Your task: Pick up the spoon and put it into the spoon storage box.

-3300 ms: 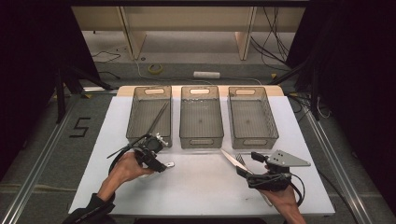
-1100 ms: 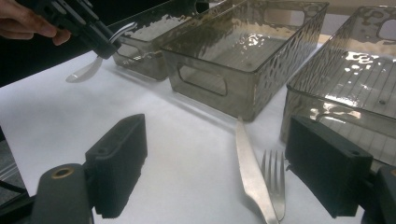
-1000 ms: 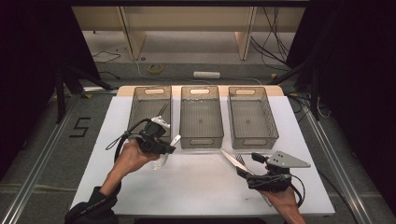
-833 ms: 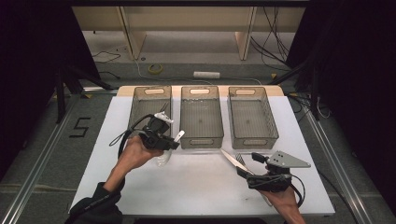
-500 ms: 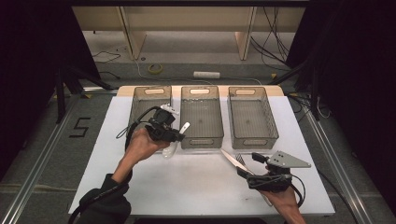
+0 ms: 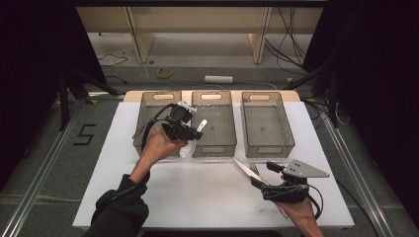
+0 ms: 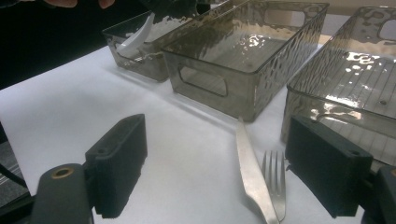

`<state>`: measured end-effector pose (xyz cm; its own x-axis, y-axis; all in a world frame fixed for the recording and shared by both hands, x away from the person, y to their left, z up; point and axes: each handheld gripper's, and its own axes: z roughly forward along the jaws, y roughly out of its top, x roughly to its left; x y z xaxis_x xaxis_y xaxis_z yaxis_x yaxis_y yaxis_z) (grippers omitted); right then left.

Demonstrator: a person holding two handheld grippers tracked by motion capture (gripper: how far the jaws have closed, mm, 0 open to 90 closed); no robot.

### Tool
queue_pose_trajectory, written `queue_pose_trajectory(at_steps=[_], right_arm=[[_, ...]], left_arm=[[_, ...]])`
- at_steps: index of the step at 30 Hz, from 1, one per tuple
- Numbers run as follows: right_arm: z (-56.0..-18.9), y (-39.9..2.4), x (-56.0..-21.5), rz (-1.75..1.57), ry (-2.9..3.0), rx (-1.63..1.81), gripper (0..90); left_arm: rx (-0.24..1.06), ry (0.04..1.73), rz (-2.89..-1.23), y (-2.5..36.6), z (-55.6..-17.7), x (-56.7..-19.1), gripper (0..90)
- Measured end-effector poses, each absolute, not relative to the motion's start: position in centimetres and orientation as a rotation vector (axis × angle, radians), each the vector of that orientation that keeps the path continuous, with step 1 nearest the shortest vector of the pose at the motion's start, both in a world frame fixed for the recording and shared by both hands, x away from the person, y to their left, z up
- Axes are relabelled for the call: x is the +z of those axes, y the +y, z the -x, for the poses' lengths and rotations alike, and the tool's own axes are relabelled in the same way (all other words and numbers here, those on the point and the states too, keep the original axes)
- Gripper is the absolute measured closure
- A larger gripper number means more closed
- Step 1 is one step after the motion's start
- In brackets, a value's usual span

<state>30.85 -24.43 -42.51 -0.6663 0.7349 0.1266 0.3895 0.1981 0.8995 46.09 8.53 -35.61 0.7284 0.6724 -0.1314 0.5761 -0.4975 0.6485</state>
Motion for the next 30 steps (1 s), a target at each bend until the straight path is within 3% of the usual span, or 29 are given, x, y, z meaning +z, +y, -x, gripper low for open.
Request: queue_pose_trajectory(at_steps=[30], right_arm=[[-30.8, -24.4, -42.5, -1.053, 2.148, 1.46, 21.8]], left_arm=[[0.224, 1.032, -2.188, 6.5, -50.8, -35.6, 74.7]])
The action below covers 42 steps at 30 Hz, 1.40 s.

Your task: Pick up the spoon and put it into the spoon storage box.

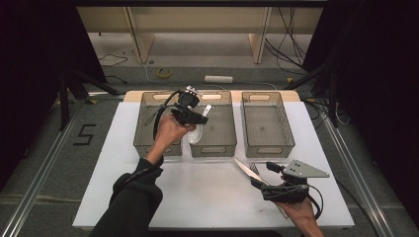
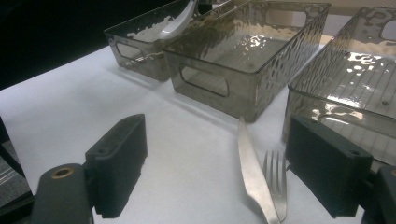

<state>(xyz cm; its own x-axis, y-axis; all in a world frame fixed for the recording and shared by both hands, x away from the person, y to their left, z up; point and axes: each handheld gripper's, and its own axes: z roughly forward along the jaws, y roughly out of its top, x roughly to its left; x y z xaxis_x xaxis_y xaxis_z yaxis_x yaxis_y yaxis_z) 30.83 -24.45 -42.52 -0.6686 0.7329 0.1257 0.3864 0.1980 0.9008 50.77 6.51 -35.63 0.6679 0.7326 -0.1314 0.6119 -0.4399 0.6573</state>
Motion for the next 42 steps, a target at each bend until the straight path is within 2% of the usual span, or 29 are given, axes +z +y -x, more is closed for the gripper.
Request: queue_pose_trajectory(at_steps=[42], right_arm=[[-30.8, -24.4, -42.6, -1.049, 2.158, 1.465, 21.8]], left_arm=[[0.211, 1.151, -2.122, 5.5, -54.2, -38.5, 74.6]])
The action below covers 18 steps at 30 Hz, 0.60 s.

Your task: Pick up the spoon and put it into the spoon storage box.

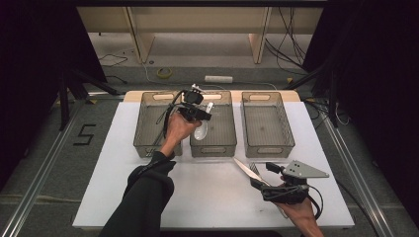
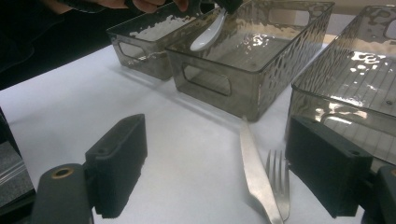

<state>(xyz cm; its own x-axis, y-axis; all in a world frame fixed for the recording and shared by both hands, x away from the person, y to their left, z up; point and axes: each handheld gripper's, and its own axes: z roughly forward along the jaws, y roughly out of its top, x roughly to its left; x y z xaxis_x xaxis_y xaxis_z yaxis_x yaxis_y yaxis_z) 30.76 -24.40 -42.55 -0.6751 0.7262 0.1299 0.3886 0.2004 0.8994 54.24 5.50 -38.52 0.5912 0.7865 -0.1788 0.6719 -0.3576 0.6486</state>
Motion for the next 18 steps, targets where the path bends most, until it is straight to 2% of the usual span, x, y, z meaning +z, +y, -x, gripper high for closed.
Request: queue_pose_trajectory(at_steps=[18], right_arm=[[-30.7, -24.4, -42.5, -1.049, 2.159, 1.466, 21.8]], left_arm=[[0.189, 1.176, -2.142, 4.6, -54.7, -39.8, 74.5]])
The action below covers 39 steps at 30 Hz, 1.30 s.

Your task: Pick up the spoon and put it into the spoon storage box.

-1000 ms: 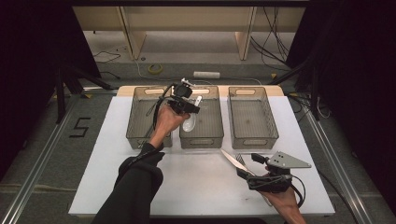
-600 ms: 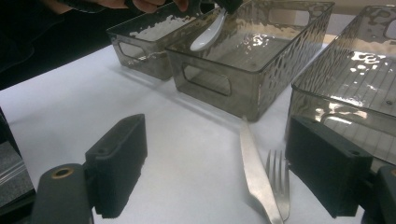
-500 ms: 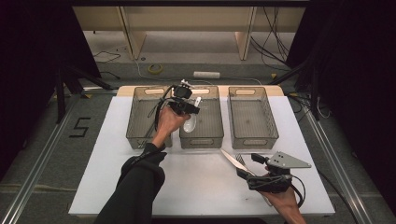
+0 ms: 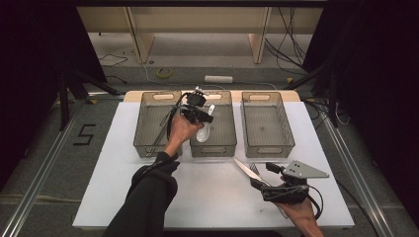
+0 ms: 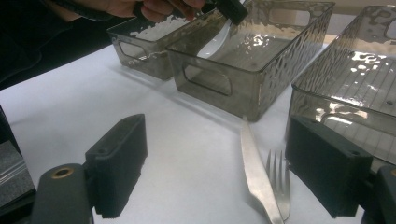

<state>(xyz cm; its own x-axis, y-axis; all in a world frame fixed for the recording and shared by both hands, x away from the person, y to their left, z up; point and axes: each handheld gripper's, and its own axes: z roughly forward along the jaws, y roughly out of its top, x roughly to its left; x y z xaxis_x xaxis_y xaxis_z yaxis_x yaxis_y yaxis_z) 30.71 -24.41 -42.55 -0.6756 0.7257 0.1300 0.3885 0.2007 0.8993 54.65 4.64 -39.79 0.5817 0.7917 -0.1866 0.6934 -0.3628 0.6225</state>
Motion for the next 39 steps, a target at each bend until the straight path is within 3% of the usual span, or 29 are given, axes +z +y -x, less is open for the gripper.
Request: queue_pose_trajectory(at_steps=[12, 16, 21, 29, 39], right_arm=[[-30.7, -24.4, -42.5, -1.045, 2.164, 1.465, 21.8], [-30.7, -24.4, -42.5, -1.045, 2.164, 1.465, 21.8], [-30.7, -24.4, -42.5, -1.044, 2.163, 1.464, 21.8], [-30.7, -24.4, -42.6, -1.045, 2.163, 1.458, 21.8], [-30.8, -24.6, -42.6, -1.054, 2.159, 1.454, 21.7]], left_arm=[[0.167, 1.201, -2.14, 4.7, -55.0, -40.8, 73.0], [0.175, 1.223, -2.123, 4.8, -55.1, -40.4, 52.6], [0.201, 1.215, -2.103, 5.0, -54.9, -39.5, 38.7], [0.159, 1.158, -2.061, 5.6, -53.4, -37.9, 24.3], [0.142, 1.022, -2.02, 7.6, -49.6, -35.3, 17.1]])
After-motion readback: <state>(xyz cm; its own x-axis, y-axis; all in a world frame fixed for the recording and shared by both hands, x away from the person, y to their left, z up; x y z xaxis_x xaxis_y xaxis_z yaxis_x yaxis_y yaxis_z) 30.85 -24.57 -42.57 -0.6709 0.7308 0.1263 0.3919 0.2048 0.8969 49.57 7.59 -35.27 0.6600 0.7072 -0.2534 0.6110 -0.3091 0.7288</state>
